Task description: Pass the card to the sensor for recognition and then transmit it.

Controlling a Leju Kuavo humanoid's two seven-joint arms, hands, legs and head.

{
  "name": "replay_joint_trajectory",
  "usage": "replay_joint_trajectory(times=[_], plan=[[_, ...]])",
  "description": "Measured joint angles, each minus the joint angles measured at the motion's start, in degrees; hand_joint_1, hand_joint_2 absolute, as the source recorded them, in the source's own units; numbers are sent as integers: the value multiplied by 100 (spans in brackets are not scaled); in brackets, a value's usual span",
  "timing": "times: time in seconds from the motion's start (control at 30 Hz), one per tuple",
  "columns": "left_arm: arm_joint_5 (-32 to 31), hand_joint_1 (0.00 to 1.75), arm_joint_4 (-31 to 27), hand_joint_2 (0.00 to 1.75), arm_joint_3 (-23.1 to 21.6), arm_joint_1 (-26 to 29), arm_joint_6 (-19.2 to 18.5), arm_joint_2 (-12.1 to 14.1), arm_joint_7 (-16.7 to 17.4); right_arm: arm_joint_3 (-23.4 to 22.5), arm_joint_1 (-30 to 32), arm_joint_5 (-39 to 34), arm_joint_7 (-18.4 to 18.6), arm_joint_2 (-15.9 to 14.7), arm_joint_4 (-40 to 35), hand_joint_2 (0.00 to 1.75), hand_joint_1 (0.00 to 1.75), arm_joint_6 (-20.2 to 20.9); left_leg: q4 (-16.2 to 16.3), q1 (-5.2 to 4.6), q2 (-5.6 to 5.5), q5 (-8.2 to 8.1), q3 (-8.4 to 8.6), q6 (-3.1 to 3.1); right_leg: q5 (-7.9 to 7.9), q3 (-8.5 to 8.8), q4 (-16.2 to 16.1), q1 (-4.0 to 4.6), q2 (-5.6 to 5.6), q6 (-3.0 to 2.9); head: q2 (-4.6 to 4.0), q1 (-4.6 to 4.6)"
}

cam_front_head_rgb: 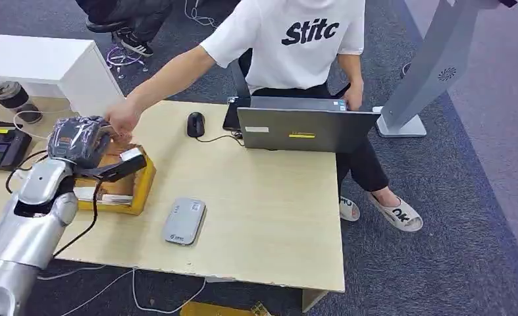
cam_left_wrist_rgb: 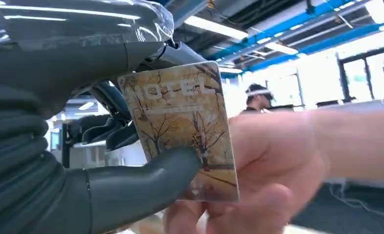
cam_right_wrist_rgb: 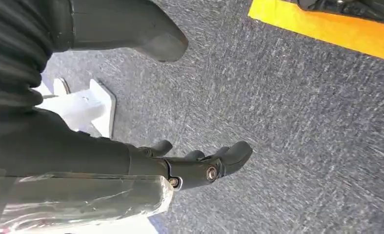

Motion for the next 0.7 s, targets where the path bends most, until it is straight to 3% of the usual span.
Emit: replay_joint_trajectory(times=[0.17,0.2,0.23,0.5,0.7], plan=[[-15,175,66,175,2,-367,-11,9,2,37,1,-2,31,-4,0,175,0,0,0,-1,3,0,1,0,0,-1,1,0,3,0,0,-2],[-26,162,76,175,2,-400,7,9,2,48,1,-2,42,-4,0,175,0,2,0,-1,3,0,0,0,0,-1,1,0,3,0,0,0],[-28,0,87,175,2,-421,18,9,2,66,1,0,48,-4,0,175,0,0,0,-1,3,0,0,0,0,-1,1,0,3,0,0,-2],[-31,0,190,175,64,-367,518,-2,157,125,0,-2,153,-7,0,175,0,-39,-1,0,2,-1,-2,0,0,-2,1,-1,2,0,0,-2],[-31,0,186,175,386,-128,914,0,214,129,0,-2,166,-7,2,175,0,-68,-1,0,2,0,-2,0,0,-1,1,-1,2,0,0,-2]])
